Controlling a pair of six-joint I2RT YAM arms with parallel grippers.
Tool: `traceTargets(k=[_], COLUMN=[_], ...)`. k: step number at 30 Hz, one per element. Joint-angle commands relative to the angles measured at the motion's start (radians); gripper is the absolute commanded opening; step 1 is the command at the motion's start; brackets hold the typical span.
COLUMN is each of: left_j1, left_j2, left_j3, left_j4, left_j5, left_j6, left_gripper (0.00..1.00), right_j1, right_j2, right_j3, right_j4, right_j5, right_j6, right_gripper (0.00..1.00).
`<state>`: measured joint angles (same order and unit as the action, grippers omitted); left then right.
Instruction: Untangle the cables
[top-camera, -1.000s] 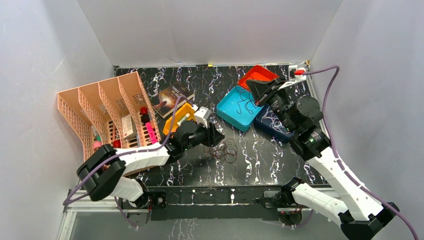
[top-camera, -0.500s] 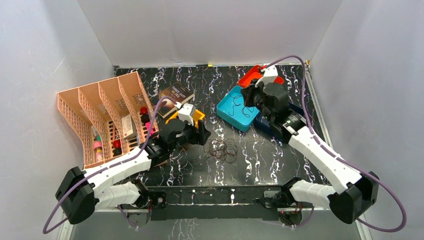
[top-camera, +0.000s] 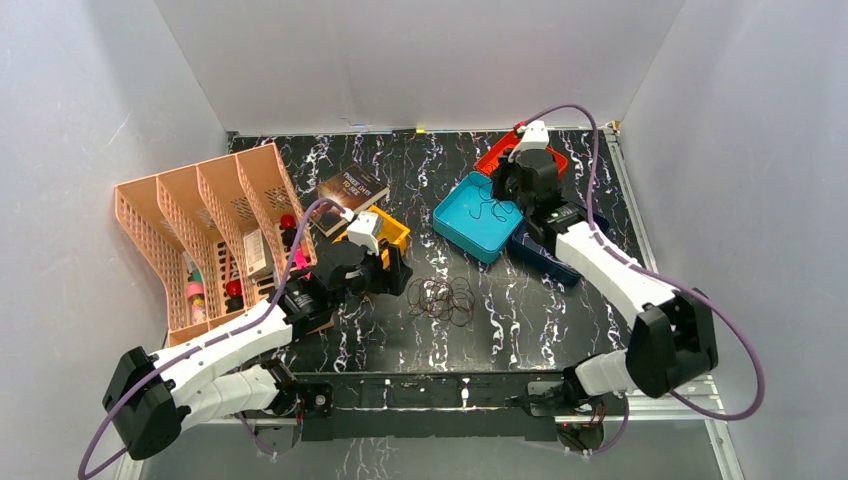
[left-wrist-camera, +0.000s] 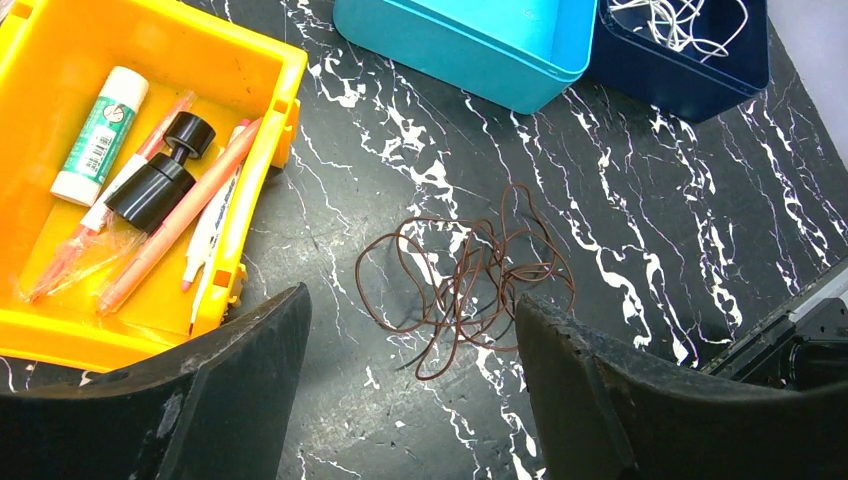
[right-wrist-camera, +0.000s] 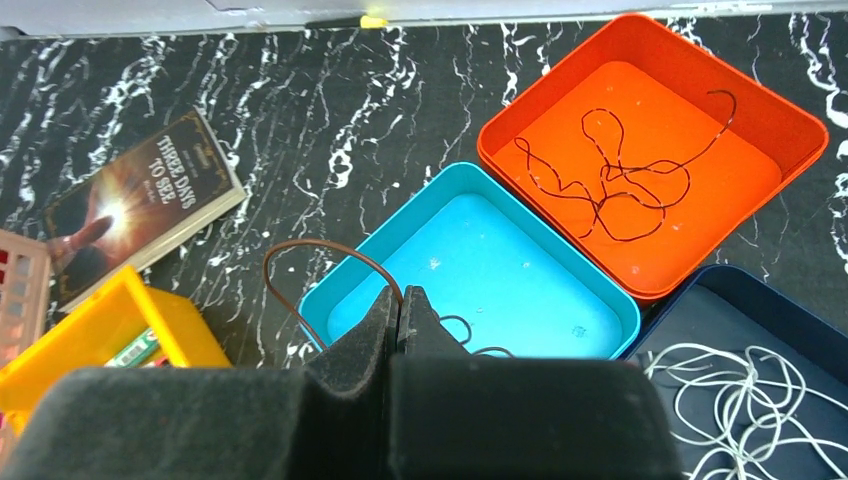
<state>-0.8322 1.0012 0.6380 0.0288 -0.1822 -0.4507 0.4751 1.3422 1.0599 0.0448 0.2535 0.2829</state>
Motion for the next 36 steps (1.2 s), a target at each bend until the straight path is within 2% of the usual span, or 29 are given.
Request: traceTargets(k=[1, 9, 18, 21, 23, 26, 31, 36], left_j1=[0.006, 0.006, 0.006, 0.006, 0.005, 0.005, 0.006, 0.006], left_j2=[-0.021, -0.027, -0.042, -0.041, -0.036, -0.027, -0.013, -0.001], left_j3=[0.012, 0.018, 0.016, 0.016, 0.018, 0.023, 0.03, 0.034], left_j4=[-0.022, -0.044, -0.064, -0.068, -0.072, -0.073, -0.069, -0.068], left_j5=[-0.006, -0.004, -0.009, -0.008, -0.006, -0.002, 0.003, 0.012], left_j6=[-0.016, -0.022, -0.029, -0.032, -0.032, -0.032, -0.034, -0.036], left_gripper=[0.74, 0.74, 0.75, 0.75, 0.75, 0.75, 0.75, 0.75], right_j1=[-0.035, -0.077, -0.079, -0.079, -0.079, -0.079, -0.079, -0.08], right_j2=[0.074, 0.241, 0.389, 0.437, 0.441, 0.427, 0.406, 0.354], right_j3=[0.053, 0.094, 0.141, 0.146, 0.15, 0.146, 0.141, 0.127], right_j4=[0.129, 0.198, 0.134, 0.1, 0.087, 0.087, 0.077, 0.07], right_j5=[-0.025, -0.057, -0.101, -0.102, -0.109, -0.108, -0.092, -0.095], right_j6=[-0.008, -0.004, 0.007, -0.003, -0.004, -0.002, -0.015, -0.025], right_gripper=[0.01, 0.01, 0.08, 0.19, 0.29, 0.38, 0.44, 0.46])
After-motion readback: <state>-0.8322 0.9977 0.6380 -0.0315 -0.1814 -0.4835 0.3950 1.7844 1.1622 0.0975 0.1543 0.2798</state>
